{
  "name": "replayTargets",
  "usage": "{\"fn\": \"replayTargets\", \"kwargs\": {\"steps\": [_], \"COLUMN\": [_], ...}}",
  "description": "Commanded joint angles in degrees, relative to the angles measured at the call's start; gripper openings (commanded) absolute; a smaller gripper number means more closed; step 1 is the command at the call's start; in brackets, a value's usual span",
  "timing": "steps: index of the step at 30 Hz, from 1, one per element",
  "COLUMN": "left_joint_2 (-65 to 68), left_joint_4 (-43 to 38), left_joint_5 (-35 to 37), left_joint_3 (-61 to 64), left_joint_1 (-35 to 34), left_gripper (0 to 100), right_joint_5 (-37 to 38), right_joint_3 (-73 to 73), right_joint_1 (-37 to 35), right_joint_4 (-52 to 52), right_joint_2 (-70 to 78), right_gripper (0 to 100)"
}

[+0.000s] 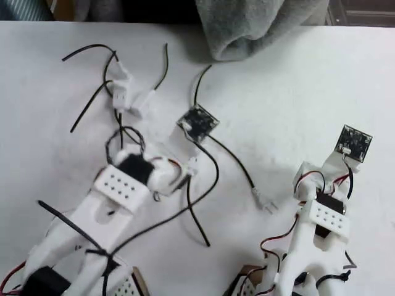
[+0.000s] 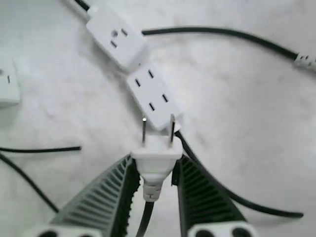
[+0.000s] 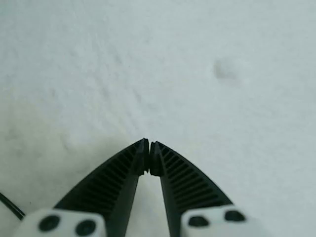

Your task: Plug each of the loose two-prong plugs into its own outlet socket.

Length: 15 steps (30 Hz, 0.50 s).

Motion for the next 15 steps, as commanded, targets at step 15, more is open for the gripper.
{"fn": "replayTargets", "kwargs": {"steps": [15], "left_joint_2": [-35.82], "left_joint_4": [-48.35], "left_joint_5": [2.55], "left_joint_3": [41.32], "left_joint_1": [5.41], "left_gripper": [2], "right_joint_5": [4.4], "right_joint_3": [-0.26], "right_joint_1": [-6.64], "right_joint_4": [-0.57], "right_joint_2": [-1.45], "right_gripper": [1.9]}}
